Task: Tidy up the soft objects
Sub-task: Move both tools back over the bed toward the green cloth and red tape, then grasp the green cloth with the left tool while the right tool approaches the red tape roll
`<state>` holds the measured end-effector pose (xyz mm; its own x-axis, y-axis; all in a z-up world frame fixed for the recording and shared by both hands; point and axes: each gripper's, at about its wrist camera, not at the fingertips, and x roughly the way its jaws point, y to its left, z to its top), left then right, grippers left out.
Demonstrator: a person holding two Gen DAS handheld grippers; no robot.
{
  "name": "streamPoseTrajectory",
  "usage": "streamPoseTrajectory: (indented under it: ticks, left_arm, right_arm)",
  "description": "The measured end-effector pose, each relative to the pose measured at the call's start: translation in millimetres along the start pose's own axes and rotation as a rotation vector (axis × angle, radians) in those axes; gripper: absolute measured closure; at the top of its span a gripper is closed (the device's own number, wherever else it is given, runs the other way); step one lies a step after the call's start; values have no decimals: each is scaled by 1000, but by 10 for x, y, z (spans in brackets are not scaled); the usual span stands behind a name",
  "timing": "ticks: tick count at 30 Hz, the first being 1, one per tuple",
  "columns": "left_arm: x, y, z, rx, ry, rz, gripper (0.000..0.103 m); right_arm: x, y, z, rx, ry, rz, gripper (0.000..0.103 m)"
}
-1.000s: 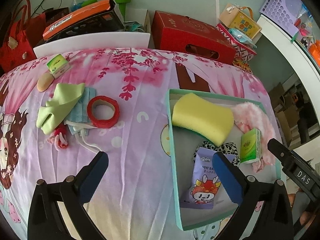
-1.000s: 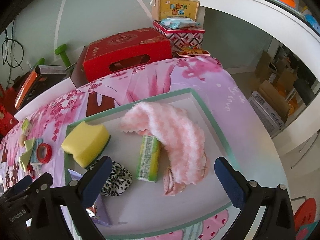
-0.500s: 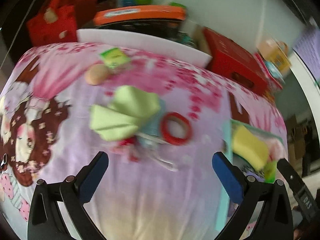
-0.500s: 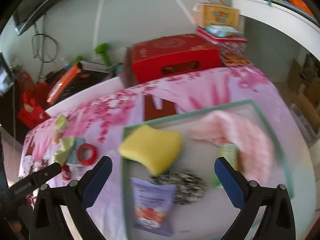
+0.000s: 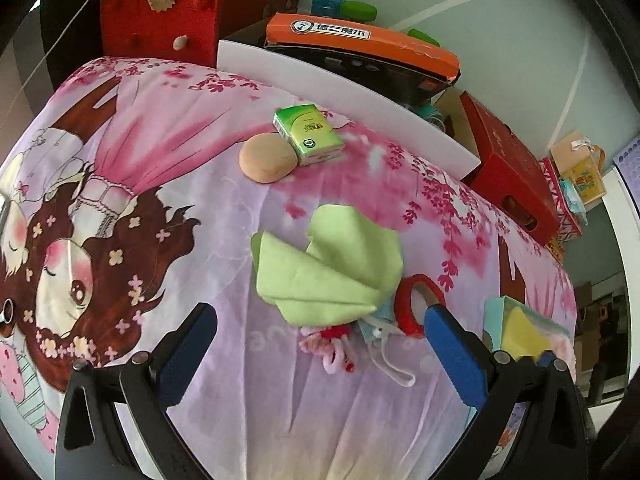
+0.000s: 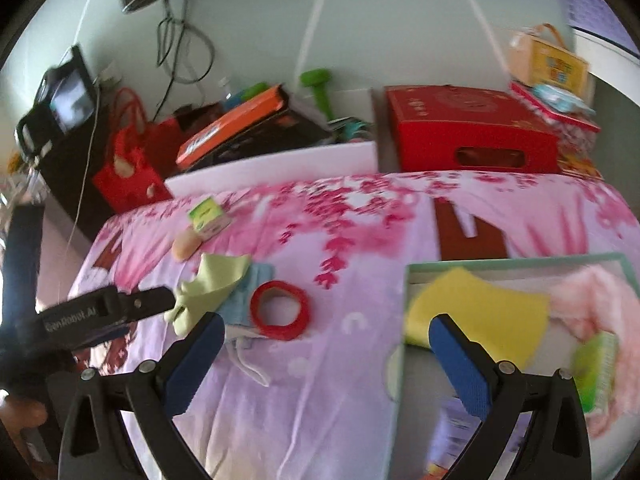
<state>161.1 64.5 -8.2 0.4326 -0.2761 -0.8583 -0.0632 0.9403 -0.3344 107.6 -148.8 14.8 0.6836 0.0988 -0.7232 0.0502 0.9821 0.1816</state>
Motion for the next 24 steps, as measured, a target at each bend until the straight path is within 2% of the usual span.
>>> streamPoseTrajectory:
  ticks: [6,12,15,20,22,24]
  left_arm:
    - [178,61,11,-32,26,-43,0]
    - [300,128,-4,-83,46,-64,3]
    - [321,118,-11,-87,46,-72,11]
    - [360,127,-18,-95,44,-68,17]
    - [371,135,-16,-96,44,-69,27]
    - [391,147,-15,-102,50,-82,29]
  right_arm:
    - [300,182,-87,-57,44,-1,0]
    - [512,214,-152,-67,82,12,5]
    - [603,217,-175,-61,98,13,10]
    - [718,241,-179,-63,105,18,17]
    - [750,260,-170,-72,101,10,20]
    - [802,262,-166,-70,107,8,21]
